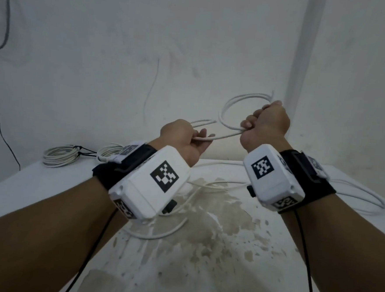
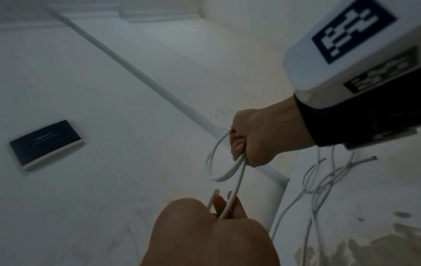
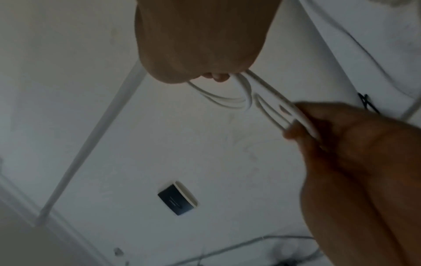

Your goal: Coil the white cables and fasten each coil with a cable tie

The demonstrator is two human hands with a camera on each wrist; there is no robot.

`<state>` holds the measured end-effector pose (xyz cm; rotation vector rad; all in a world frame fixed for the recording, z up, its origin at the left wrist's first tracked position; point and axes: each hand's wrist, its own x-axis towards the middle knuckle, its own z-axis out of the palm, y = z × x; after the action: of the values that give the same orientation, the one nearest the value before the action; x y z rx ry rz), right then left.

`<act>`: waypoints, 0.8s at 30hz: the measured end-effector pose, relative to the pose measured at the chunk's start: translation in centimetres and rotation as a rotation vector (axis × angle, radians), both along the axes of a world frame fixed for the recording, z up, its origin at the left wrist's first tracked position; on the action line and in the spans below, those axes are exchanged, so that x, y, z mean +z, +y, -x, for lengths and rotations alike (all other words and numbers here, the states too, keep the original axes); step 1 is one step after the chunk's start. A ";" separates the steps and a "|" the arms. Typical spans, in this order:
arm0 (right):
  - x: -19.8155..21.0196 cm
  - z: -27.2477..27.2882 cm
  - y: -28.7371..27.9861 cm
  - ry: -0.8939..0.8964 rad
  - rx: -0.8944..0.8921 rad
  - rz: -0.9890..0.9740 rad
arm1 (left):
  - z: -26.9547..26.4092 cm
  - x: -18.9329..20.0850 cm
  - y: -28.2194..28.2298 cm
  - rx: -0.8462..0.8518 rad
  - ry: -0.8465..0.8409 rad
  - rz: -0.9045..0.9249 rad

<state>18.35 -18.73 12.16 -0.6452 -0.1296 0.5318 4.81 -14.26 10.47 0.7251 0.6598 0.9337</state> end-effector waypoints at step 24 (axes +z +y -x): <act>-0.4 3.8 1.3 -1.162 0.011 0.681 | 3.4 -0.5 1.7 -0.194 0.930 -0.616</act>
<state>14.58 -17.41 11.76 -1.5684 -1.0752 0.1350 1.40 -12.59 9.95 1.7902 1.0908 0.5750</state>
